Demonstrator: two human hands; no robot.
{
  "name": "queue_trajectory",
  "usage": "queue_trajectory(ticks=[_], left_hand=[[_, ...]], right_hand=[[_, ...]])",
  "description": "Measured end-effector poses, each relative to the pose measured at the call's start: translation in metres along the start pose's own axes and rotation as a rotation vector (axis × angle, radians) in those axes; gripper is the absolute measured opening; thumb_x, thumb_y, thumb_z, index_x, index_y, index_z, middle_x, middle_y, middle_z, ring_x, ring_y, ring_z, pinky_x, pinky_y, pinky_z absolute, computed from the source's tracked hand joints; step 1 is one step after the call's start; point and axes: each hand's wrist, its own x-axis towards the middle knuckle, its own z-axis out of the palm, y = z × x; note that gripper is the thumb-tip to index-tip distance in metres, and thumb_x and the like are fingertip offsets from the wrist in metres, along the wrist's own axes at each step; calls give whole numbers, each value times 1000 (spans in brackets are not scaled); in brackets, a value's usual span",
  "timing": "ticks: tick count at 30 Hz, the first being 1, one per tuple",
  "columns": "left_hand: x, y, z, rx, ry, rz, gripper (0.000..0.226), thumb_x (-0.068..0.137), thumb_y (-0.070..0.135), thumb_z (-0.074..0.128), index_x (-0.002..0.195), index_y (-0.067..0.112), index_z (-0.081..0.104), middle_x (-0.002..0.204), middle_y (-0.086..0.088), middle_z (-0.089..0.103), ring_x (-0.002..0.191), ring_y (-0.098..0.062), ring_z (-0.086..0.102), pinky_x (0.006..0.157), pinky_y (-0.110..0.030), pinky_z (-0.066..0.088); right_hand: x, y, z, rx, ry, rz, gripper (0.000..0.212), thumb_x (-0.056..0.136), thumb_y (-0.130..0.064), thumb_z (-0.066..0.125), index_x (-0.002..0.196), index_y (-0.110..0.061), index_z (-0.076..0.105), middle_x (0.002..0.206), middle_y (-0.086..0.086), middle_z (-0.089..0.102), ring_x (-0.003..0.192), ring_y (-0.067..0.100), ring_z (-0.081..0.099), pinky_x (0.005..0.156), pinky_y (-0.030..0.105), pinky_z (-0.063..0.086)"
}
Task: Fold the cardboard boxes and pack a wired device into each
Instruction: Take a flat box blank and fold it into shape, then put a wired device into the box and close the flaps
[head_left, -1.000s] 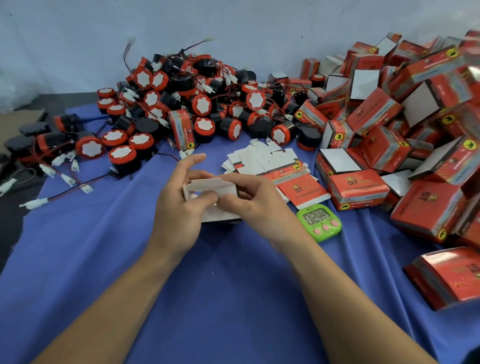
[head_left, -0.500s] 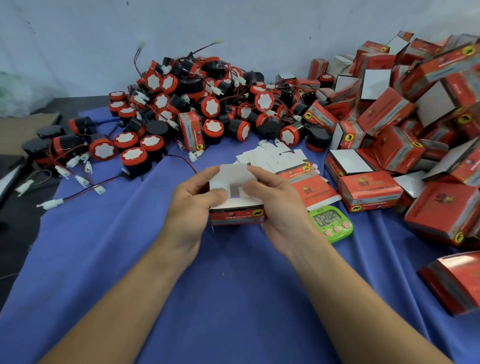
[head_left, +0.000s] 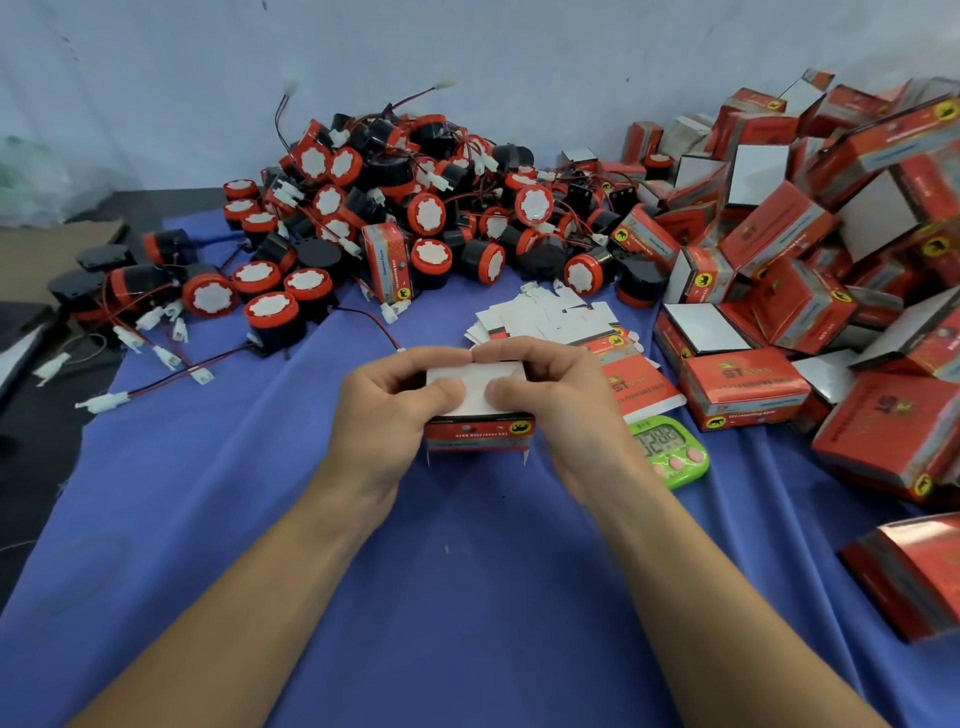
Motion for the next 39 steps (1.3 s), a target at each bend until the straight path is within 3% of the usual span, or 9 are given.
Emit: queue_trajectory(ticks=[8, 14, 18, 22, 26, 28, 31, 35, 39], left_hand=[[-7, -3, 3, 118, 101, 108, 49, 88, -6, 72, 89, 43, 82, 96, 9, 80, 86, -9, 75, 67, -21, 60], [-6, -1, 5, -39, 52, 40, 21, 93, 11, 68, 100, 25, 82, 103, 0, 80, 94, -14, 76, 72, -21, 59], [-10, -4, 5, 10, 72, 95, 26, 86, 40, 67, 107, 34, 79, 112, 7, 79, 106, -12, 73, 83, -24, 58], [-10, -5, 2, 135, 72, 140, 52, 80, 66, 57, 130, 54, 59, 135, 26, 63, 127, 6, 56, 97, -17, 45], [-6, -8, 4, -16, 29, -107, 64, 85, 55, 61, 143, 28, 58, 140, 2, 65, 134, -20, 58, 114, -45, 45], [-1, -8, -3, -25, -24, -179, 54, 82, 41, 72, 130, 18, 66, 123, -10, 74, 119, -34, 67, 101, -48, 56], [7, -9, -16, 105, -35, -106, 74, 64, 24, 96, 130, 29, 64, 113, 3, 77, 104, -16, 73, 81, -25, 60], [16, -15, -25, 690, 105, 155, 73, 66, 32, 97, 123, 45, 53, 106, 29, 65, 94, 2, 62, 74, -8, 48], [24, -22, -34, 704, 105, -18, 70, 59, 38, 86, 122, 38, 56, 108, 21, 68, 101, -14, 65, 81, -37, 56]], right_hand=[[-3, -2, 8, -258, 60, -57, 22, 81, -27, 62, 92, -25, 81, 88, 2, 76, 87, 20, 69, 82, 54, 57], [-7, -4, 7, -291, 93, 78, 59, 90, -61, 45, 102, -13, 76, 96, 15, 74, 92, 35, 68, 84, 56, 53], [-8, -6, 8, -125, -3, 41, 30, 87, -40, 56, 95, -24, 81, 95, -1, 77, 85, 14, 66, 69, 33, 48], [-10, -12, 7, 125, -31, -161, 12, 81, -7, 65, 89, -15, 72, 99, 8, 75, 96, 25, 67, 83, 40, 49], [-17, -12, 14, -304, 1, -479, 37, 70, 7, 58, 94, -20, 64, 107, -4, 74, 106, 19, 68, 92, 46, 53], [-19, -6, 22, -519, -37, -543, 66, 71, 9, 55, 125, -29, 59, 127, -16, 65, 122, 12, 61, 108, 51, 46], [-15, 4, 25, -721, 11, -422, 99, 77, 9, 65, 152, -46, 33, 134, -23, 52, 130, 10, 51, 105, 41, 50], [-6, 9, 19, -717, 158, -319, 82, 83, -2, 70, 151, -38, 44, 133, -12, 59, 127, 12, 53, 101, 27, 46], [22, -2, 8, -769, 256, -226, 72, 87, -6, 63, 152, -33, 44, 142, -4, 59, 131, 17, 51, 100, 28, 42]])
